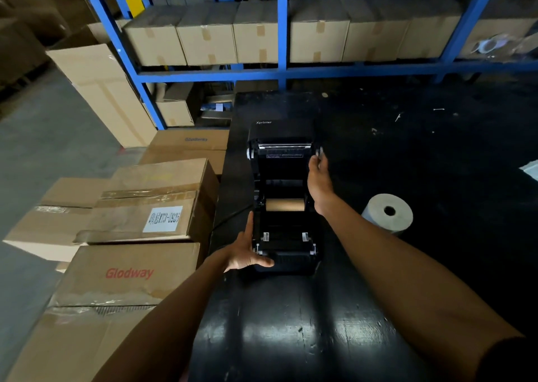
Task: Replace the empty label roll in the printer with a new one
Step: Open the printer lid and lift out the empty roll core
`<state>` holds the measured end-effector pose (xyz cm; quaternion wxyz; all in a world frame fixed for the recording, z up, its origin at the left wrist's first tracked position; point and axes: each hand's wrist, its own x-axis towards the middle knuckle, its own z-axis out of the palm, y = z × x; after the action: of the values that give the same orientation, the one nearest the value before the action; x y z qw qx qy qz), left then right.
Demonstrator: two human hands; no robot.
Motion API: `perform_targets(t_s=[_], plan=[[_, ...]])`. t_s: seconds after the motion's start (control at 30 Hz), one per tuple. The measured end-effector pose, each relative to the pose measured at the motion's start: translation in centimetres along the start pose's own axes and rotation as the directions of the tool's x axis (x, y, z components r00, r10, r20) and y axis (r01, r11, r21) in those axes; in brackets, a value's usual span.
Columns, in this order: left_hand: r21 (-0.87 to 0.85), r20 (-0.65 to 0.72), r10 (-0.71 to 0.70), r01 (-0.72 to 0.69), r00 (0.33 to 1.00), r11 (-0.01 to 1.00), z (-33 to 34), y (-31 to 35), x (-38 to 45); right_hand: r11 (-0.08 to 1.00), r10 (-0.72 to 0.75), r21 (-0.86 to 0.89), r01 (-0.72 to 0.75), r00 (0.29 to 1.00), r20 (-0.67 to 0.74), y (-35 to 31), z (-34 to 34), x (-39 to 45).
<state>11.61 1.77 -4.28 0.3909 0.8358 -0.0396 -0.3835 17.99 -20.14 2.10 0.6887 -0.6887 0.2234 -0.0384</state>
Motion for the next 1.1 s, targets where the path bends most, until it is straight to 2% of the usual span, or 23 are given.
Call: perform_targets(t_s=[0.13, 0.23, 0.3, 0.37, 0.4, 0.47, 0.53, 0.67, 0.83, 1.1], plan=[[-0.037, 0.032, 0.021, -0.02, 0.999, 0.999, -0.5, -0.6, 0.4, 0.995, 0.031, -0.092, -0.028, 0.999, 0.032, 1.6, -1.2, -0.2], [-0.11, 0.022, 0.074, -0.072, 0.997, 0.991, -1.9, -0.5, 0.3, 0.975, -0.027, -0.222, 0.023, 1.0, -0.013, 3.0, -2.2, -1.1], [-0.103, -0.189, 0.109, -0.13, 0.976, 0.986, -3.0, 0.0, 0.3, 0.931, -0.07, -0.36, 0.058, 0.997, -0.02, 4.7, -3.0, -1.8], [-0.029, -0.447, 0.158, -0.191, 0.88, 0.981, -3.7, 0.5, 0.8, 0.872, -0.096, -0.479, 0.099, 0.995, 0.032, 6.5, -3.6, -2.4], [0.032, -0.51, 0.2, -0.213, 0.837, 0.976, -3.9, 1.1, 1.1, 0.841, -0.11, -0.526, 0.127, 0.992, 0.063, 7.2, -3.8, -2.6], [0.165, -0.505, 0.294, -0.243, 0.811, 0.956, -3.9, 2.0, 1.8, 0.787, -0.152, -0.586, 0.193, 0.981, 0.12, 7.7, -4.1, -2.6], [0.296, -0.434, 0.361, -0.248, 0.825, 0.922, -3.6, 2.9, 2.7, 0.738, -0.178, -0.627, 0.25, 0.968, 0.176, 7.5, -4.3, -2.4], [0.453, -0.381, 0.389, -0.197, 0.839, 0.869, -3.3, 3.3, 4.3, 0.669, -0.171, -0.684, 0.29, 0.956, 0.239, 7.5, -4.3, -1.9], [0.484, -0.425, 0.393, -0.161, 0.815, 0.86, -3.6, 3.2, 5.2, 0.659, -0.219, -0.702, 0.272, 0.961, 0.168, 8.0, -3.7, -1.5], [0.427, -0.518, 0.397, -0.173, 0.757, 0.887, -2.9, 2.6, 5.4, 0.661, -0.279, -0.692, 0.291, 0.951, 0.134, 8.4, -3.4, -1.7]])
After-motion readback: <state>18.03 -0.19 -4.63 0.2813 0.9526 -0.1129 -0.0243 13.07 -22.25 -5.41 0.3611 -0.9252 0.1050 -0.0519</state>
